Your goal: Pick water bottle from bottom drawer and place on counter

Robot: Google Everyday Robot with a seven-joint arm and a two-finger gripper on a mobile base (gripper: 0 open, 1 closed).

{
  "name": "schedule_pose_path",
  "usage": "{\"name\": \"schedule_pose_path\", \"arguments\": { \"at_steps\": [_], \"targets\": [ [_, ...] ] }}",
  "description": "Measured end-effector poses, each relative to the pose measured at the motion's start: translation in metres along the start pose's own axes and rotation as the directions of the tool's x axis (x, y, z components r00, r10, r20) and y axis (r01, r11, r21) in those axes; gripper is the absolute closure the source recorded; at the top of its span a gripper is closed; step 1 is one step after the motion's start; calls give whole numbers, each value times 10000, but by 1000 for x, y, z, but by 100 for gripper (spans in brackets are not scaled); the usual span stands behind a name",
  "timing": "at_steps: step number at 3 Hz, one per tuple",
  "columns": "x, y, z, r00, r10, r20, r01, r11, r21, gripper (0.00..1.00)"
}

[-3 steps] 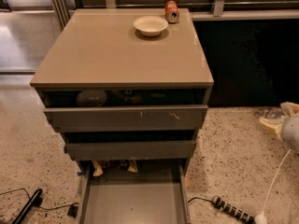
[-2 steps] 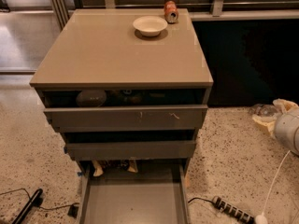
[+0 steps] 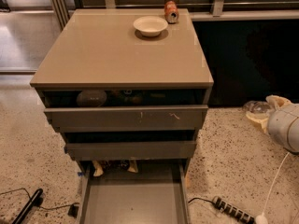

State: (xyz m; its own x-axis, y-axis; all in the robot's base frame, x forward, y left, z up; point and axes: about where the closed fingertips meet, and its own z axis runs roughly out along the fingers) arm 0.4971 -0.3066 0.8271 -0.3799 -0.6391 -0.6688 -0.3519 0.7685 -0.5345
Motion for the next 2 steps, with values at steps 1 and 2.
{"name": "schedule_pose_path", "arguments": {
  "at_steps": [1,2],
  "targets": [
    [-52,23,-10,9952,-689,693,709,9971,-265,100],
    [-107,65,-19,9765,-1622,1420,1720,9833,-601,100]
  ]
}}
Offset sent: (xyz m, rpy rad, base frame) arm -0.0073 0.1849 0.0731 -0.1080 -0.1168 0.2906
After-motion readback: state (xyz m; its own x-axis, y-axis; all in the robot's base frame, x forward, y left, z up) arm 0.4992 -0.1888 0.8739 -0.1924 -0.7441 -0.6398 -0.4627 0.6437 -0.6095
